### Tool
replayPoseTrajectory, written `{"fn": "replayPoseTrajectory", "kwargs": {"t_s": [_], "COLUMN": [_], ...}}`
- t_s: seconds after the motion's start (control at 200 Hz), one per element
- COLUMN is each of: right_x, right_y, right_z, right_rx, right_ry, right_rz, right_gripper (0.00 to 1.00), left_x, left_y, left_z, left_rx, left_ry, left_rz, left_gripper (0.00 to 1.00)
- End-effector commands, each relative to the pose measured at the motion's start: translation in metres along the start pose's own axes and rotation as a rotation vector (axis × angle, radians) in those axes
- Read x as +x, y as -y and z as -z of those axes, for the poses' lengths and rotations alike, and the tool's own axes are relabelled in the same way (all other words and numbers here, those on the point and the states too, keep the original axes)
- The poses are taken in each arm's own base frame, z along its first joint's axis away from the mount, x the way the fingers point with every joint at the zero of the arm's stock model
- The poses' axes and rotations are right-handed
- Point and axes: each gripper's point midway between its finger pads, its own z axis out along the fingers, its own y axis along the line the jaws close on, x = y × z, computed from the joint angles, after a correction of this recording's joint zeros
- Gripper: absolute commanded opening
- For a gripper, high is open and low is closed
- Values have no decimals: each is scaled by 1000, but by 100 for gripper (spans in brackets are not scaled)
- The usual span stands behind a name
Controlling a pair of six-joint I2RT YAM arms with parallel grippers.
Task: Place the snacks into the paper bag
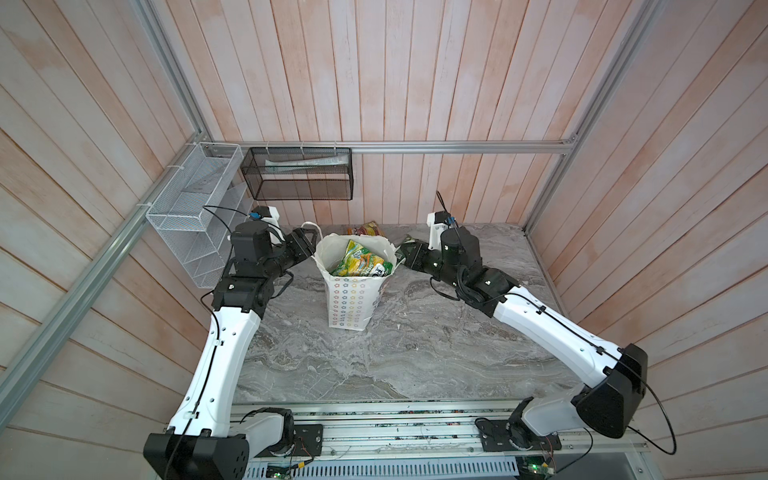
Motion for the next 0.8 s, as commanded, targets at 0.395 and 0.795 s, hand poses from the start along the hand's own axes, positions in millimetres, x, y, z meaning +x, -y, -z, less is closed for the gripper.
{"fn": "replayPoseTrajectory", "kwargs": {"t_s": [0.395,0.795], "right_x": [-77,-52], "right_y": [-68,-84], "right_z": [23,-9], "right_rx": [-198,-237], "right_ry": [120,1], "right_rz": [69,127], "right_gripper": [0,0], "left_x": [-62,-40], "left_y": [72,47], "left_z": [-5,17], "left_rx": [233,166], "left_ry": [21,63], "left_rz": [46,41], "left_gripper": [0,0]}}
